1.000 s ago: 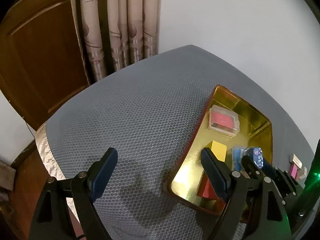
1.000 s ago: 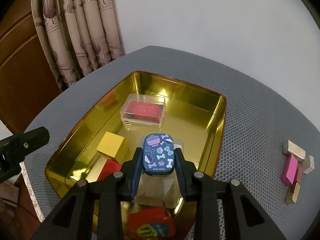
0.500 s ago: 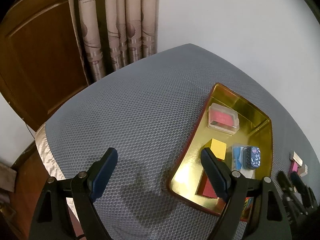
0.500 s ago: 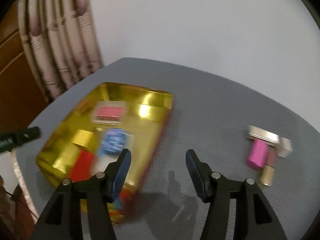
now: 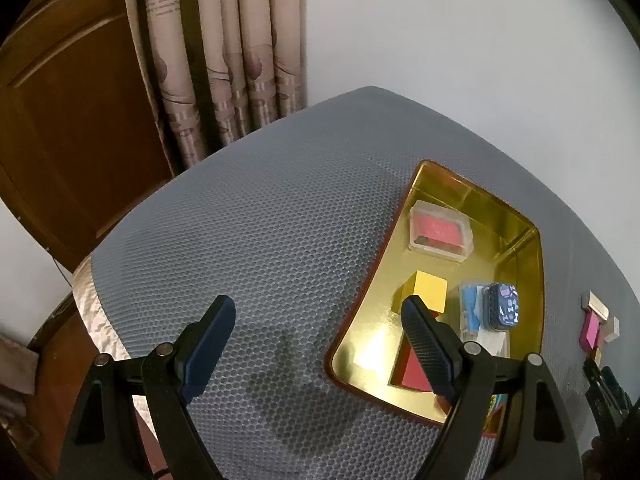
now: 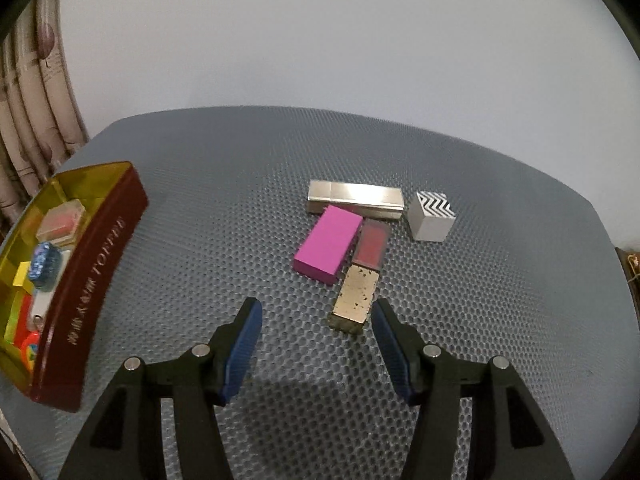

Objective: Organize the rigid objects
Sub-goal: 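Grasp the gold-and-red lipstick tube with the right gripper and lift it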

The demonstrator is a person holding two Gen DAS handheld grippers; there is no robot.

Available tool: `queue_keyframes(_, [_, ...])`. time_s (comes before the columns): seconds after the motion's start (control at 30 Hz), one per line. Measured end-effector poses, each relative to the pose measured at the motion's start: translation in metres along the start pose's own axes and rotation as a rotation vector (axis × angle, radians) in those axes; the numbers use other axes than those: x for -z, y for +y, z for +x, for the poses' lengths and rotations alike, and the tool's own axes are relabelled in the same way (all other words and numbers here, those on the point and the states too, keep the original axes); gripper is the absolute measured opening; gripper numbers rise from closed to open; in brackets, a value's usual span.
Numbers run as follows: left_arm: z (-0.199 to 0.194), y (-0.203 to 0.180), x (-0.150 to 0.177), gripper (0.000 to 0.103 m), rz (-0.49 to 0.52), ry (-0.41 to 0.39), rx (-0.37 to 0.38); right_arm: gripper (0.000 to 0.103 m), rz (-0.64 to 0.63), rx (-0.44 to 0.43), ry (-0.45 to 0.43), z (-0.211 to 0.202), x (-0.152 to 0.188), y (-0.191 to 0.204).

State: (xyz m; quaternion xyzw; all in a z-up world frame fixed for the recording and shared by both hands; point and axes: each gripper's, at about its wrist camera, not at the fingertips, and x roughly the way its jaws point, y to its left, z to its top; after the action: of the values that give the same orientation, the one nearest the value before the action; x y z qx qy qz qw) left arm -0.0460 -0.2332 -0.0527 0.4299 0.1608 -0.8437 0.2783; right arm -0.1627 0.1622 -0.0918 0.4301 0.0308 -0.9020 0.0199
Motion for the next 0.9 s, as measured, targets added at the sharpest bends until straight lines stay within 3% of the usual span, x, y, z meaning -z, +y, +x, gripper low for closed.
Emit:
queue_keyframes(0.5, [0.002, -0.01, 0.004, 0.082, 0.03, 0.001, -0.007, 0.058, 0.026, 0.088, 0.018, 0.033, 0.006, -0.036])
queue_keyframes(0.73, [0.001, -0.016, 0.007, 0.082, 0.056, -0.016, -0.024, 0.058, 0.04, 0.033, -0.002, 0.047, -0.002, -0.037])
queue_keyframes(0.77, [0.001, -0.019, 0.008, 0.082, 0.066, -0.02, -0.027, 0.057, 0.041, 0.026, -0.001, 0.048, -0.003, -0.036])
queue_keyframes(0.9, [-0.002, -0.03, 0.011, 0.084, 0.134, -0.055, -0.048, 0.034, 0.027, -0.02, -0.006, 0.051, -0.004, -0.03])
